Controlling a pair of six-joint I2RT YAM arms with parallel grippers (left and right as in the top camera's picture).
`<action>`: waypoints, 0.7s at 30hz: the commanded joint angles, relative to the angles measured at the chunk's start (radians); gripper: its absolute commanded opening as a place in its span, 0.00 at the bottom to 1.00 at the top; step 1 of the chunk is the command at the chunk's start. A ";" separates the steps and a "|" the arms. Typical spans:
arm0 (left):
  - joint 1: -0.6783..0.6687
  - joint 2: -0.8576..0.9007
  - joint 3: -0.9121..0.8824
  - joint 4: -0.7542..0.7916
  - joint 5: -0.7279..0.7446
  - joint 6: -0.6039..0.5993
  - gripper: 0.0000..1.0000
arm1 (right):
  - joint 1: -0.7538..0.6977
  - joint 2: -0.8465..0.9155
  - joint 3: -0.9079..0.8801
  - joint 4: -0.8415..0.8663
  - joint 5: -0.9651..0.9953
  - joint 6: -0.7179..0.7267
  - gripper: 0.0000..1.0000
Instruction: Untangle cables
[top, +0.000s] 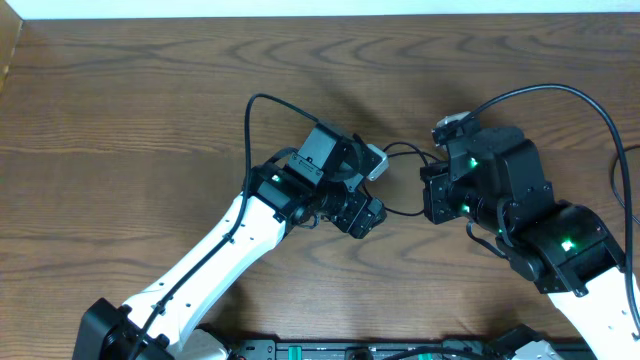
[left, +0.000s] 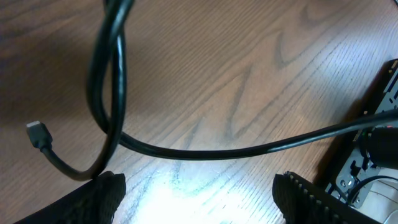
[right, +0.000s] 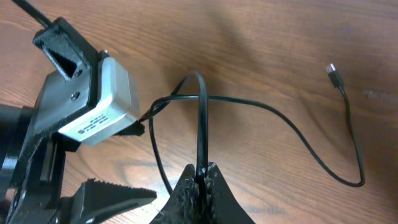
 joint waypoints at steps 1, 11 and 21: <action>0.003 0.003 0.006 0.007 -0.010 0.009 0.81 | 0.000 -0.007 0.020 -0.011 -0.006 0.013 0.01; 0.003 0.003 0.006 0.014 -0.230 0.009 0.81 | 0.000 -0.007 0.020 -0.048 -0.007 0.013 0.01; 0.003 0.003 0.006 0.037 -0.387 0.009 0.81 | 0.000 -0.041 0.020 -0.057 -0.075 0.011 0.01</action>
